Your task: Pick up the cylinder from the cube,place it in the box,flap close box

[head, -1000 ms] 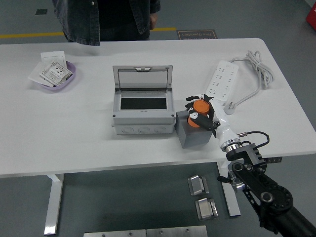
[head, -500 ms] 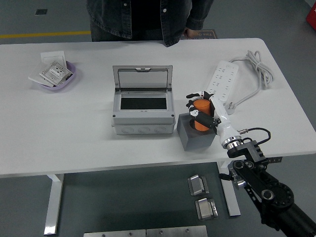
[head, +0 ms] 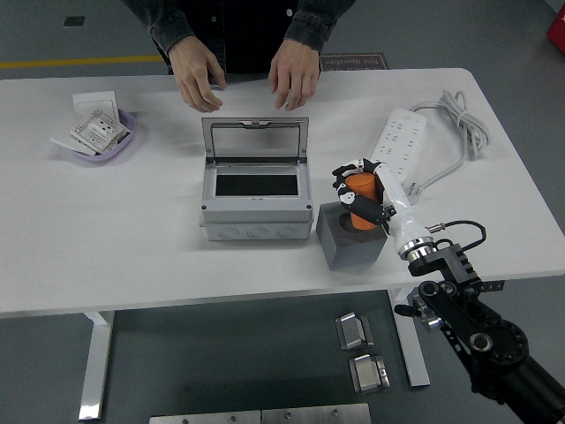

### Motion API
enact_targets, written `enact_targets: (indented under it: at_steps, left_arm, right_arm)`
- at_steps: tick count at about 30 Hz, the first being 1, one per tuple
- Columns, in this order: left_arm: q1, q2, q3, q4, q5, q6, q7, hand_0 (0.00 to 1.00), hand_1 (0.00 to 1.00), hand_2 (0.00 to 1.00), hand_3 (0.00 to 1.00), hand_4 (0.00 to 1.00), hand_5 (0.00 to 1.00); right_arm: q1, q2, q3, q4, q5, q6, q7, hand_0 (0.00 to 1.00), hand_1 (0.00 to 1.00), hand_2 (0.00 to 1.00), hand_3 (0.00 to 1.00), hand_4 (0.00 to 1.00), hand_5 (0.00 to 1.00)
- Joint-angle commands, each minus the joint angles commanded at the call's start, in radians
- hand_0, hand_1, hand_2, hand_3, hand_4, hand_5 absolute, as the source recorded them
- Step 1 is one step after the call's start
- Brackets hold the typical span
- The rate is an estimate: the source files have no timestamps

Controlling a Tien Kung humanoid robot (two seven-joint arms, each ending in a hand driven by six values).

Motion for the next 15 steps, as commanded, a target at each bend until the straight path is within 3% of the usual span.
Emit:
enact_targets:
  at_steps: [8, 15]
  left_arm:
    - [0.003, 0.009, -0.014, 0.000, 0.011, 0.001, 0.003, 0.733, 0.745, 0.715, 0.755, 0.740, 0.446]
    - [0.005, 0.012, -0.019, 0.000, 0.011, 0.001, 0.006, 0.733, 0.744, 0.716, 0.754, 0.740, 0.446]
  right_arm:
    - [0.123, -0.063, -0.080, 0.046, -0.193, -0.039, -0.081, 0.084, 0.163, 0.277, 0.269, 0.002, 0.002]
    - [0.238, -0.033, -0.173, 0.022, -0.341, -0.042, -0.141, 0.078, 0.148, 0.268, 0.268, 0.002, 0.002]
